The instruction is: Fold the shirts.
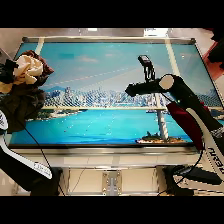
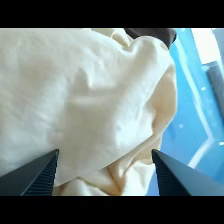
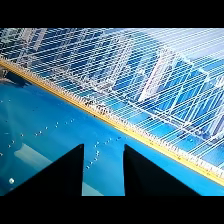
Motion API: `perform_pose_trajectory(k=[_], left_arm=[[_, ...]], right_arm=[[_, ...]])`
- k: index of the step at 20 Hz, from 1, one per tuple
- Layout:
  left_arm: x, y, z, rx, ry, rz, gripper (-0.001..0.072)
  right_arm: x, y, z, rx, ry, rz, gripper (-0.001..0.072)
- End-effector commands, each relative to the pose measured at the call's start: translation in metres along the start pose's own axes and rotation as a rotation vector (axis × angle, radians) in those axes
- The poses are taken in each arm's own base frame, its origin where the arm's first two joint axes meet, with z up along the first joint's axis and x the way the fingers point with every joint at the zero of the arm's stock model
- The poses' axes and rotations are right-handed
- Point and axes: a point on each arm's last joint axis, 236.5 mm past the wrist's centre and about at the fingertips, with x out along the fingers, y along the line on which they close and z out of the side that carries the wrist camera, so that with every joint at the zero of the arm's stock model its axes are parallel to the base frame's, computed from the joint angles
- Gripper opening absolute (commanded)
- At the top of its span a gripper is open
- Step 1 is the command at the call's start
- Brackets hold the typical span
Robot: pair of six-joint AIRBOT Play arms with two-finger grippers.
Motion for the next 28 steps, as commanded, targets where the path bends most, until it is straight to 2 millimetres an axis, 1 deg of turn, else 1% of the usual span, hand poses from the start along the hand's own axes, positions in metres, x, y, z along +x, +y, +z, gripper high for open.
perform_pose_trajectory(k=[1,4,5,6,7,8,9,11,13,14,15,17,18,19,20,21,22,23,24,25,26,27,28], left_arm=[[0.02,-0.011,0.003,-0.296,-0.014,-0.131,0.0708],[0.034,-0.001,-0.002,-0.372,-0.019,-0.137,0.0706],[0.036,0.002,0.001,-0.38,-0.034,-0.137,0.0682],[0.037,0.004,0.005,-0.376,-0.056,-0.137,0.0572],[0.037,0.004,0.011,-0.355,-0.085,-0.14,0.0383],[0.037,0.005,0.017,-0.329,-0.109,-0.141,0.0129],[0.036,0.005,0.02,-0.284,-0.126,-0.14,0.0009],[0.036,0.004,0.016,-0.206,-0.109,-0.135,0.0011],[0.035,-0.005,0.005,-0.143,-0.05,-0.147,0.0011],[0.031,-0.016,0.002,-0.096,-0.022,-0.167,0.001],[0.024,-0.031,0.002,-0.023,0.001,-0.199,0.001],[0.004,-0.07,0.0,0.146,0.052,-0.29,0.0009],[-0.009,-0.09,-0.003,0.244,0.077,-0.333,0.0009],[-0.021,-0.103,-0.006,0.324,0.094,-0.363,0.0009],[-0.032,-0.11,-0.008,0.415,0.097,-0.37,0.0009],[-0.038,-0.108,-0.011,0.498,0.11,-0.351,0.001],[-0.041,-0.098,-0.016,0.569,0.143,-0.308,0.0045],[-0.042,-0.082,-0.027,0.607,0.209,-0.254,0.0188],[-0.043,-0.059,-0.045,0.658,0.307,-0.18,0.0416],[-0.043,-0.03,-0.058,0.733,0.386,-0.076,0.0507],[-0.045,0.001,-0.065,0.845,0.447,0.062,0.0509],[-0.046,0.026,-0.062,0.957,0.473,0.201,0.0529],[-0.049,0.042,-0.052,1.066,0.466,0.333,0.0602]], right_arm=[[0.0,0.0,0.002,0.027,-0.01,-0.002,0.0309],[0.0,0.0,0.003,0.027,-0.011,-0.002,0.0309],[0.0,-0.001,0.003,0.027,-0.012,-0.003,0.0309],[0.0,-0.001,0.004,0.027,-0.016,-0.004,0.0309],[0.0,-0.001,0.005,0.027,-0.023,-0.005,0.0309],[0.0,-0.002,0.008,0.027,-0.032,-0.008,0.0309],[0.0,-0.002,0.01,0.027,-0.042,-0.01,0.0309],[0.0,-0.004,0.015,0.027,-0.062,-0.015,0.0309],[0.0,-0.004,0.015,0.027,-0.065,-0.016,0.0309],[0.0,-0.004,0.015,0.026,-0.065,-0.016,0.0309],[0.0,-0.004,0.015,0.026,-0.065,-0.017,0.0309],[0.0,-0.006,0.015,0.016,-0.063,-0.026,0.0309],[0.0,-0.007,0.015,0.012,-0.063,-0.03,0.0309],[0.0,-0.009,0.015,0.002,-0.063,-0.037,0.0309],[0.0,-0.01,0.014,-0.007,-0.061,-0.043,0.0309],[0.0,-0.011,0.014,-0.012,-0.059,-0.049,0.031],[0.0,-0.013,0.013,-0.018,-0.056,-0.055,0.0311],[0.0,-0.015,0.011,-0.027,-0.047,-0.063,0.0311],[0.0,-0.016,0.009,-0.035,-0.037,-0.07,0.0311],[0.0,-0.018,0.006,-0.044,-0.026,-0.078,0.0311],[-0.001,-0.02,0.005,-0.052,-0.019,-0.086,0.0311],[-0.001,-0.021,0.005,-0.058,-0.018,-0.091,0.0311],[0.0,-0.021,0.005,-0.061,-0.018,-0.09,0.0312]])
